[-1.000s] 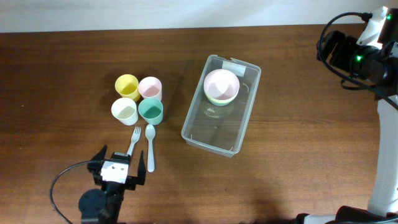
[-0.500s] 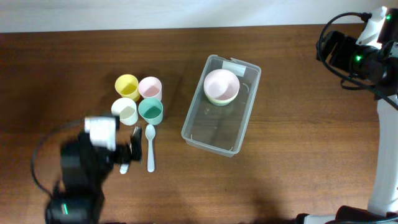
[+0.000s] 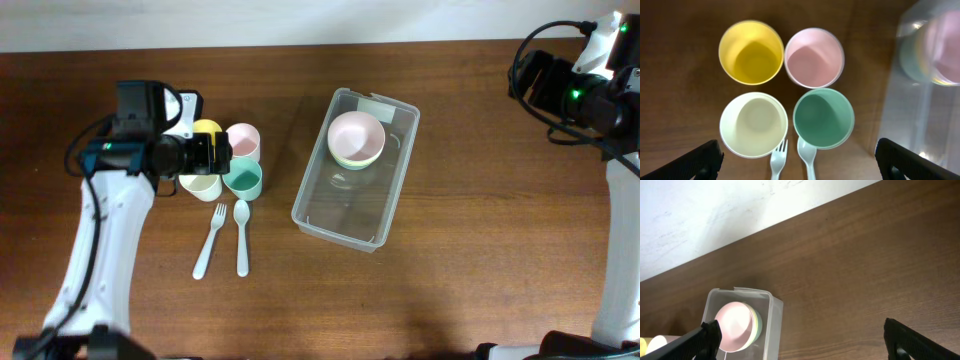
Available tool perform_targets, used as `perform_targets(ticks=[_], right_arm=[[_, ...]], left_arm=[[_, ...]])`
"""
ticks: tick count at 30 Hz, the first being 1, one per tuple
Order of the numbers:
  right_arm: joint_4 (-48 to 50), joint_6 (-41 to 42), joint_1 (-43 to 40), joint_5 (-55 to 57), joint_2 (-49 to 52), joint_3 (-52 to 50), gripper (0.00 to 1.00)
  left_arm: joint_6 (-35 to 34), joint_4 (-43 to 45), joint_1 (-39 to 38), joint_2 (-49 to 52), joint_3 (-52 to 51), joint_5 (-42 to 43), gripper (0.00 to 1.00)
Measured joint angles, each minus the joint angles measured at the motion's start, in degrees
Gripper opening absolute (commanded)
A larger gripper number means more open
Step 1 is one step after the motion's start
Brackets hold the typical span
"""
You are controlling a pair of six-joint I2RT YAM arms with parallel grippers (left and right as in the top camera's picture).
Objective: Pack container
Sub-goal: 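Move the left gripper to the white cup and grasp its rim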
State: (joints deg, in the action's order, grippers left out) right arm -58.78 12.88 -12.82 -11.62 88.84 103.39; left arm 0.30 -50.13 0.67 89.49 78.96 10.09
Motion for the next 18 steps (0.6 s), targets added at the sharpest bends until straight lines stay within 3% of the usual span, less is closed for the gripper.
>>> perform_targets(ticks=[7,18], right_arm=[[0.0,0.0,0.0,0.0,0.0,0.0,0.99],[0.0,0.0,0.0,0.0,0.0,0.0,0.99]], left_arm=[[-4.7,5.3,5.5,6.6,0.0,2.8,1.00],[-6.0,11.3,9.6,6.8,0.1,1.7,0.99]])
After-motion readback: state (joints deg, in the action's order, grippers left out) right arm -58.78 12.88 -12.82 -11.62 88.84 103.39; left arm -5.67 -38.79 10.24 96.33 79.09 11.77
